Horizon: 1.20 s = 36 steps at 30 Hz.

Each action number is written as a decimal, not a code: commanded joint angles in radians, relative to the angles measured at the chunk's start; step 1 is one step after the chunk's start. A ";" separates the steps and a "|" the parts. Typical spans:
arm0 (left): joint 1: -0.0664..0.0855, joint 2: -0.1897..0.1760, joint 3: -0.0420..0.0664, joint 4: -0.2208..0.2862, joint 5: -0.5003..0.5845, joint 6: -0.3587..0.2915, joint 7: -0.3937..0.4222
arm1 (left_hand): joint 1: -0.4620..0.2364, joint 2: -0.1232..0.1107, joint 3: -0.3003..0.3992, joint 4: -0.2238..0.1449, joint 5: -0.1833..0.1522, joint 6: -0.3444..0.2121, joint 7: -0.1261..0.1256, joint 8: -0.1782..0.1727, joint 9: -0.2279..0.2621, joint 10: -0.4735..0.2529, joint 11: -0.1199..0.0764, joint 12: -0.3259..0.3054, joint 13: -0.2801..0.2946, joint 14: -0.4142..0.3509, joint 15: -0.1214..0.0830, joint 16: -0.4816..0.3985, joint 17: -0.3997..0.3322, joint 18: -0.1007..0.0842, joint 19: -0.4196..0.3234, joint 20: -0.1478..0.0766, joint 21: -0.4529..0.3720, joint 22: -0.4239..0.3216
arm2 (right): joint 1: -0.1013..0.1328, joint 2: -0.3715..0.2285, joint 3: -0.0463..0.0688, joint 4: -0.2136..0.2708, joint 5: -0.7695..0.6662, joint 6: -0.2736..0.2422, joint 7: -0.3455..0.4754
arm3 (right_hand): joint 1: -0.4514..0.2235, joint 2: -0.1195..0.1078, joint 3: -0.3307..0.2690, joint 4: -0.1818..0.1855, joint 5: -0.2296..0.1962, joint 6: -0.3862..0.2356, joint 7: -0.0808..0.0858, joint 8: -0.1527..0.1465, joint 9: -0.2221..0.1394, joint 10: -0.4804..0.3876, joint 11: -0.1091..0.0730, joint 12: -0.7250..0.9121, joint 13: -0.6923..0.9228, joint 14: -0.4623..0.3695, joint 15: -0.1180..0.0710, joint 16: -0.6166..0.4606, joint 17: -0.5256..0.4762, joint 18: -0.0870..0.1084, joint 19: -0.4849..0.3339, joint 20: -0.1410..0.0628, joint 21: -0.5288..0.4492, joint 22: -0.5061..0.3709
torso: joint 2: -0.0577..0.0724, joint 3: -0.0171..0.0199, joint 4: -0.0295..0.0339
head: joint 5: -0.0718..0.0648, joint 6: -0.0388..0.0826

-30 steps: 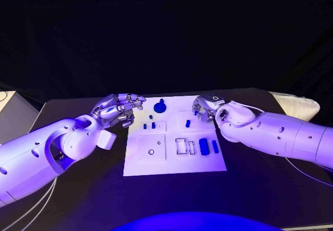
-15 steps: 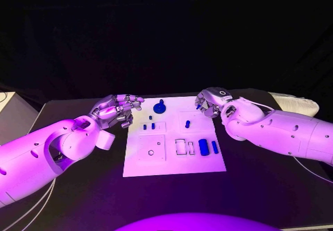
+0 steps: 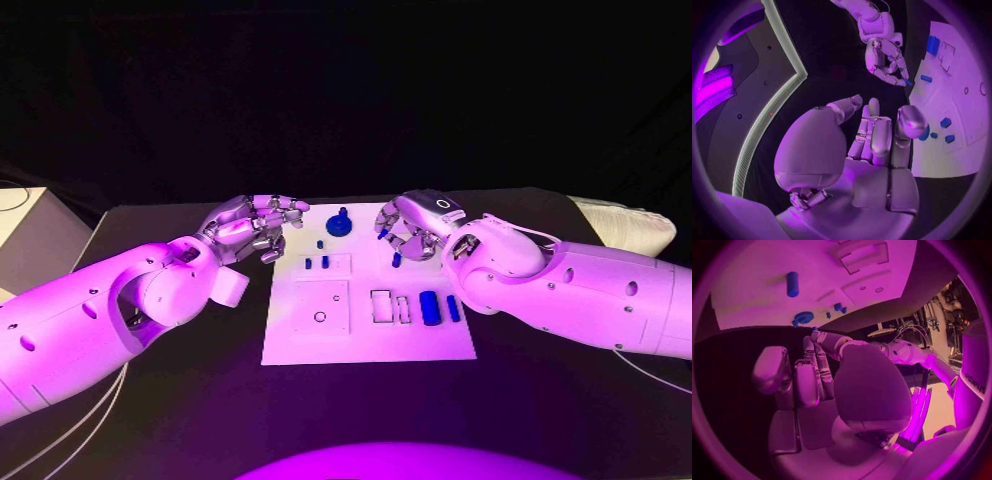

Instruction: Assemble the parts on the task board

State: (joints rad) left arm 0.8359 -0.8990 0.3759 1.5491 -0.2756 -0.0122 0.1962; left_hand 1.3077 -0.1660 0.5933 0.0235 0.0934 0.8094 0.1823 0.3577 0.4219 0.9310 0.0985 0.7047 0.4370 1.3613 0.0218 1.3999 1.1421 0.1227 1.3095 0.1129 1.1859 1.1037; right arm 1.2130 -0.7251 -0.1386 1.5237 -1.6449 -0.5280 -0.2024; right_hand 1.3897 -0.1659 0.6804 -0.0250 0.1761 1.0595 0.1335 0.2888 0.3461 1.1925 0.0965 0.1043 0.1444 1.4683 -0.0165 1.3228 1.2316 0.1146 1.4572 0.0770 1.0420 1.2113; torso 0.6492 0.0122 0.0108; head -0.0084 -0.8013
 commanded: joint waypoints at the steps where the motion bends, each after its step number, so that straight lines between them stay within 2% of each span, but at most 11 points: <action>1: -0.001 0.004 0.001 -0.001 0.003 0.008 0.008 | -0.006 0.001 0.001 0.007 0.002 -0.006 -0.001 0.004 -0.001 -0.007 0.001 0.003 -0.001 -0.004 0.005 -0.003 -0.001 -0.011 -0.002 0.003 -0.001 -0.001 | -0.006 0.019 -0.004 0.013 -0.063 0.016 -0.013 | -0.003 0.003 0.001 -0.003 0.002 0.006 -0.002 0.004 0.001 0.038 -0.033 0.002 0.034 0.037 -0.006 0.004 0.001 -0.014 0.002 -0.002 0.003 0.001 | -0.001 -0.0020 0.0005 | 0.014 -0.003; 8: -0.001 0.008 0.001 -0.003 0.004 0.007 0.009 | -0.006 0.001 0.001 0.007 0.002 -0.007 0.000 0.004 -0.001 -0.008 0.001 0.004 -0.001 -0.005 0.005 -0.004 -0.003 -0.011 -0.003 0.003 -0.002 -0.002 | -0.035 0.083 -0.020 -0.006 -0.088 0.041 -0.014 | -0.003 0.003 0.002 -0.003 0.002 0.006 -0.002 0.004 0.001 0.039 -0.033 0.002 0.034 0.037 -0.006 0.003 0.000 -0.014 0.002 -0.002 0.003 0.001 | -0.001 -0.0038 0.0014 | 0.037 -0.012; 15: -0.001 0.012 0.001 -0.003 0.005 0.007 0.008 | -0.006 0.001 0.001 0.007 0.002 -0.007 0.000 0.004 -0.001 -0.008 0.001 0.004 -0.001 -0.005 0.005 -0.004 -0.003 -0.011 -0.003 0.003 -0.002 -0.002 | -0.075 0.135 -0.028 -0.028 -0.101 0.064 -0.015 | -0.003 0.003 0.002 -0.003 0.002 0.006 -0.002 0.004 0.001 0.039 -0.033 0.002 0.034 0.037 -0.006 0.003 -0.001 -0.013 0.001 -0.002 0.001 0.000 | 0.000 -0.0023 0.0011 | 0.048 -0.022; 20: -0.001 0.013 0.001 -0.002 0.005 0.007 0.008 | -0.006 0.001 0.001 0.007 0.002 -0.007 0.000 0.004 -0.001 -0.008 0.001 0.004 -0.001 -0.005 0.005 -0.004 -0.003 -0.011 -0.003 0.003 -0.002 -0.002 | -0.095 0.158 -0.031 -0.040 -0.109 0.081 -0.018 | -0.004 0.003 0.003 -0.004 0.003 0.006 -0.002 0.004 0.001 0.039 -0.033 0.001 0.035 0.037 -0.006 0.002 -0.002 -0.013 0.001 -0.002 0.001 0.000 | 0.000 -0.0018 0.0015 | 0.049 -0.026; 27: -0.001 0.014 0.001 -0.001 0.005 0.007 0.007 | -0.006 0.002 0.000 0.009 0.002 -0.008 0.000 0.006 -0.001 -0.009 0.002 0.005 -0.001 -0.006 0.006 -0.005 -0.004 -0.011 -0.003 0.004 -0.002 -0.001 | -0.108 0.175 -0.032 -0.053 -0.115 0.100 -0.027 | -0.004 0.003 0.003 -0.004 0.003 0.006 -0.002 0.004 0.001 0.038 -0.033 0.001 0.035 0.036 -0.006 0.001 -0.004 -0.013 0.001 -0.002 0.001 0.000 | 0.000 -0.0017 0.0005 | 0.062 -0.041; 36: -0.001 0.014 0.001 -0.001 0.005 0.009 0.006 | -0.006 0.002 0.000 0.009 0.002 -0.008 0.000 0.006 -0.001 -0.009 0.002 0.005 -0.001 -0.006 0.006 -0.005 -0.004 -0.011 -0.003 0.004 -0.002 -0.001 | -0.116 0.186 -0.035 -0.062 -0.128 0.112 -0.035 | -0.005 0.003 0.004 -0.004 0.003 0.006 -0.002 0.004 0.001 0.038 -0.033 0.001 0.036 0.036 -0.006 0.001 -0.004 -0.013 0.001 -0.002 0.001 0.001 | 0.000 -0.0014 0.0012 | 0.069 -0.049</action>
State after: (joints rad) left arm 0.8359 -0.8869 0.3758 1.5454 -0.2755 -0.0125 0.1961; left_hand 1.3077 -0.1660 0.5905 0.0263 0.0934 0.8096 0.1821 0.3576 0.4218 0.9275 0.1019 0.7047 0.4371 1.3577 0.0254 1.3999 1.1390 0.1228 1.3095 0.1129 1.1859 1.1027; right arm 1.0986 -0.5404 -0.1734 1.4634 -1.7471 -0.4416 -0.2280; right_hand 1.3883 -0.1676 0.6784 -0.0268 0.1763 1.0574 0.1317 0.2897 0.3464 1.1924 0.0963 0.1023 0.1800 1.4683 -0.0164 1.3227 1.2286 0.1150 1.4571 0.0771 1.0419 1.2115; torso 0.6494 0.0106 0.0113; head 0.0592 -0.8476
